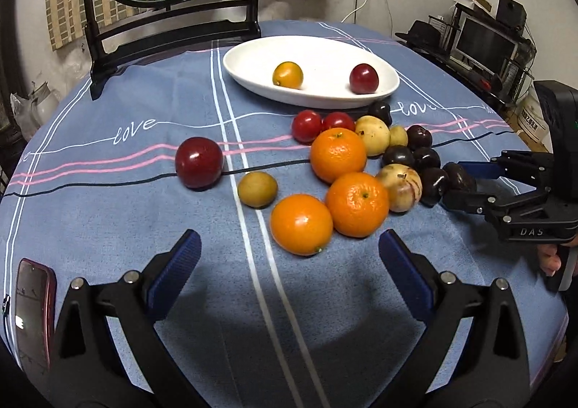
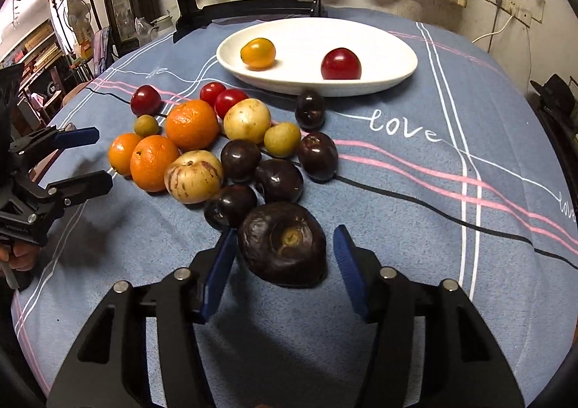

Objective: Organize fruits
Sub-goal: 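Grasp a mandarin with the left tool while the right tool grasps a dark purple fruit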

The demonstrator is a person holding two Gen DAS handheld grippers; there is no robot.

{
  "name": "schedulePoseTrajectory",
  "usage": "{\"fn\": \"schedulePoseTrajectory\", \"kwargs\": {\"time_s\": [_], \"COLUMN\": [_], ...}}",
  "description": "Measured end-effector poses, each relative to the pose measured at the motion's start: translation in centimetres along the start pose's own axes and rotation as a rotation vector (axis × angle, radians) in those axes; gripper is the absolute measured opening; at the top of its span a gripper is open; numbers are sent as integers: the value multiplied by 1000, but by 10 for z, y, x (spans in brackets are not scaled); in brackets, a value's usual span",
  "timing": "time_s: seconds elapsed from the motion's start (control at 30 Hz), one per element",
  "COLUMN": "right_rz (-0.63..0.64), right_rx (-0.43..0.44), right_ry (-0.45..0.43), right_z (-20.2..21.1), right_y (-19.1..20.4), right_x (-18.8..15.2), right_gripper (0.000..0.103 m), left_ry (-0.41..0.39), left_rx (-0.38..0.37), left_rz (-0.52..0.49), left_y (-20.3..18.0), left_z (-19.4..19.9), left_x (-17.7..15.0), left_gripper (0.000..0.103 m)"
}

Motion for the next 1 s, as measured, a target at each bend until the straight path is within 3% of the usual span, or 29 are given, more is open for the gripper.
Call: {"fn": "schedulePoseTrajectory", "kwargs": {"time_s": [0.23, 0.33, 0.5, 0.67, 1.0], "right_rz": [7, -15, -28, -25, -26], "right_rx": [16, 28, 12, 9, -2], "right_ry": [3, -1, -16, -19, -25], "right_z": [2, 5, 9, 11, 13], "right_y": [2, 0, -4, -2, -1], "right_x": [-1, 0, 1, 1, 1], "right_gripper": [45, 45, 45, 45, 45], "left_ry": [0, 24, 47, 47, 45], "left_rx": [-22, -37, -88, -154, -129], "left_rz": [12, 9, 47, 35, -10], "left_y": [2, 1, 1, -5, -5], "left_z": [-4, -12, -17, -13, -16], "left_x": [3, 5, 7, 6, 4], "left_gripper": [98, 83, 79, 59, 57]}}
Point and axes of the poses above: each gripper's, at about its wrist camera, not at the fingertips, and z roughly against the way its jaws point, y to its left, x to its top, the point moved 8 cm from there along -z, roughly the way its jaws point, and after that the axes turned 12 degrees about x, right-handed, at the moved point
